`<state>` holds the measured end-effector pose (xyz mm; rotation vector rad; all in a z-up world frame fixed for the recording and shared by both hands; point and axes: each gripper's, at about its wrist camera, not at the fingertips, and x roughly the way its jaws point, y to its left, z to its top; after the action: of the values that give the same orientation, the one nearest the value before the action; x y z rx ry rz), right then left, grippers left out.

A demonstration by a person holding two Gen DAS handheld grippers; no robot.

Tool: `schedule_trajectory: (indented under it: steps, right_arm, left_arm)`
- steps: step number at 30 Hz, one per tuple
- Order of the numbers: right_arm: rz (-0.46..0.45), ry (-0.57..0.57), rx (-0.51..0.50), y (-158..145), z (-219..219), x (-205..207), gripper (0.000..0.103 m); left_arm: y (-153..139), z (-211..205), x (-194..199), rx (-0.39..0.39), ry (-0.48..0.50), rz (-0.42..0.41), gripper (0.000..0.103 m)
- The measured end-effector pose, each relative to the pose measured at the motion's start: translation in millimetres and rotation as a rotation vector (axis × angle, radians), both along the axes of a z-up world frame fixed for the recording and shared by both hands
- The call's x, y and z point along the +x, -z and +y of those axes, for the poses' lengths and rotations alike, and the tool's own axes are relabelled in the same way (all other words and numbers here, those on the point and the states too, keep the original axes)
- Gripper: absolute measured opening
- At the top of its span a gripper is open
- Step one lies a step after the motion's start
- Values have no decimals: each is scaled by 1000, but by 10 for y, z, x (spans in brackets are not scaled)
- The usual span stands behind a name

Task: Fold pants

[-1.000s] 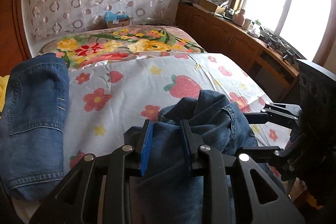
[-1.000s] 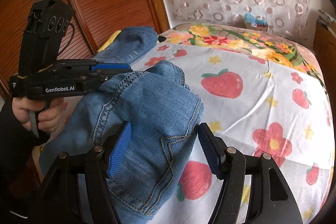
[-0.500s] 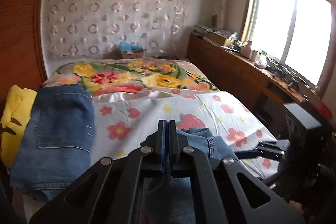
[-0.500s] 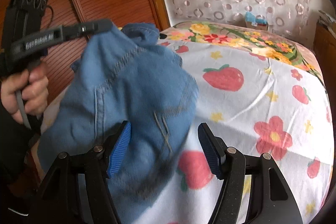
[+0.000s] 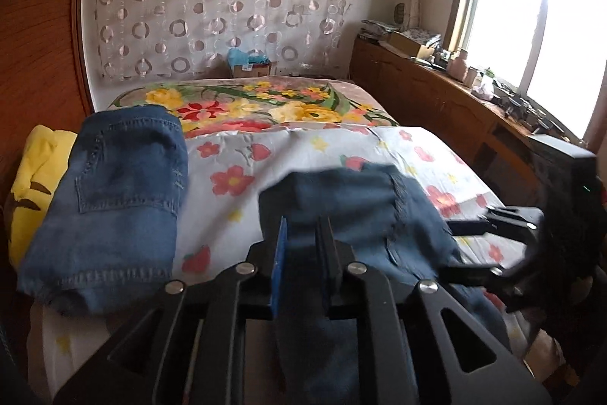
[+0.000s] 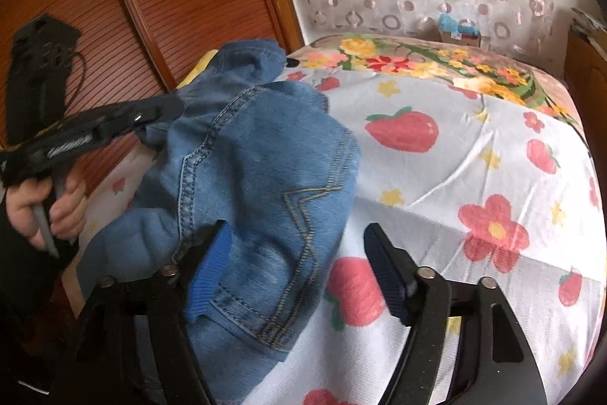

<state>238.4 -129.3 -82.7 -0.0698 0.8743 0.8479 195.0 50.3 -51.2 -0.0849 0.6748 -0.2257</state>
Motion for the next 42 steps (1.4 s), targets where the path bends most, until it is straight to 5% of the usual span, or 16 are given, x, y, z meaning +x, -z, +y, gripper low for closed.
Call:
schedule_trajectory:
  steps: [10,16,26,32,36,37,42]
  right_arm:
    - [64,-4,32,208,-22,-195,75]
    - [53,-9,24,177,-60,-270,75]
    - [102,-34,18,173,12,-184,73]
    - [138,-38,52,228,-33,-183,63]
    - [147,-48,76,152,-75,-200,36]
    - [146,-48,91,92,-91,-207,28]
    - [74,-77,127,-461,0,-366,22]
  left_arm:
    - [447,-91,-289,-15,26,104,14]
    - [449,-175,-388,0,36,102,14]
    - [535,-274,-338,77,8,127,29]
    - [598,-231,-340,75,-22,131,37]
    - [591,-206,-321,65,-35,138,37]
    - [582,-194,-333,53,-39,142,37]
    - [378,-140,-457,-31,-28,90,37]
